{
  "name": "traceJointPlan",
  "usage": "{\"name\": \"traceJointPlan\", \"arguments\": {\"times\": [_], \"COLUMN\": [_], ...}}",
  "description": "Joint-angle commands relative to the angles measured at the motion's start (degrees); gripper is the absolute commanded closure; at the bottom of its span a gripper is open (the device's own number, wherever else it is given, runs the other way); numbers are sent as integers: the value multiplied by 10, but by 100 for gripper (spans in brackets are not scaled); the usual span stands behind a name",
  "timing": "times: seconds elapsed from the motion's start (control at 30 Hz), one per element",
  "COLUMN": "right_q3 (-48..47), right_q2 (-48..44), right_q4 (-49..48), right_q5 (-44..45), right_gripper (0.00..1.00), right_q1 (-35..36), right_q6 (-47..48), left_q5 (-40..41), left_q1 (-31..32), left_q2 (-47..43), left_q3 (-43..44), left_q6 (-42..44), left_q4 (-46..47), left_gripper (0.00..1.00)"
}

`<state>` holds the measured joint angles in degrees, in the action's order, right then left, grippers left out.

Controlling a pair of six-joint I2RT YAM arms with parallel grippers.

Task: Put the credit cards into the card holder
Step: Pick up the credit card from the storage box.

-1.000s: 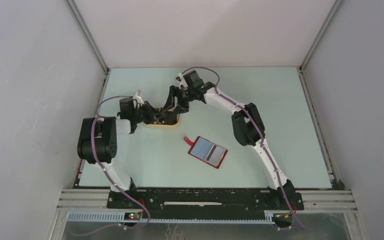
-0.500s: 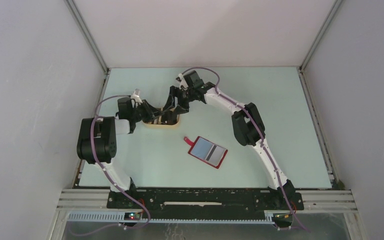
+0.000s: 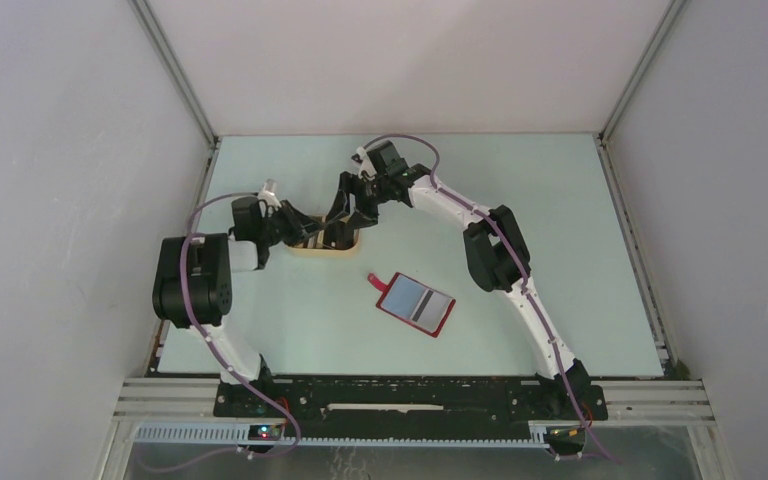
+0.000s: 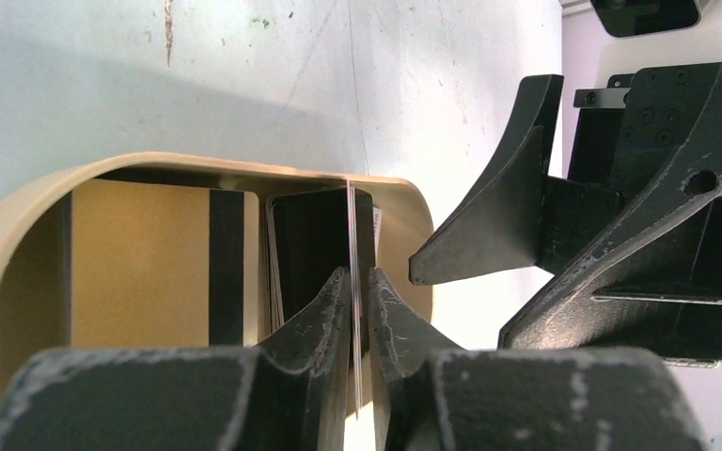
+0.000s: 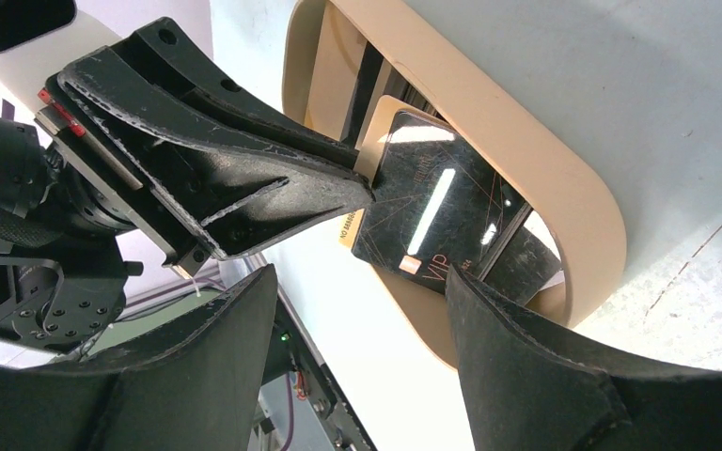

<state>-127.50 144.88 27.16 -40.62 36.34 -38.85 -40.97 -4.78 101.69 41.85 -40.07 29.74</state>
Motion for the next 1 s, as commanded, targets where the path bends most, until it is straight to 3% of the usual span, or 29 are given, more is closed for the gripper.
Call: {"name": "traceJointPlan", "arguments": {"times": [0.0,0.4,0.63,0.97], "right_q3": [0,0,1,-5], "right_q2": [-49,-49,-53,-84], "right_q4": [-14,-14,-15,-14], "right_q5": [-10,-10,-13,-68], "right_gripper": [25,25,25,24], "right_q1": [-3,-1,-1,-4], "right_q6": [11,12,15,97], "left_q5": [-20,-21,-23,20], "left_q1": [-8,-19,-25,-38], "left_q2": [-11,-10,-7,-109], "left_q3": [-15,-26,-32,-83], "left_q6": [-13,-22,-30,-33], "left_q4": [36,50,66,91], "left_gripper": [84,87,98,100]}}
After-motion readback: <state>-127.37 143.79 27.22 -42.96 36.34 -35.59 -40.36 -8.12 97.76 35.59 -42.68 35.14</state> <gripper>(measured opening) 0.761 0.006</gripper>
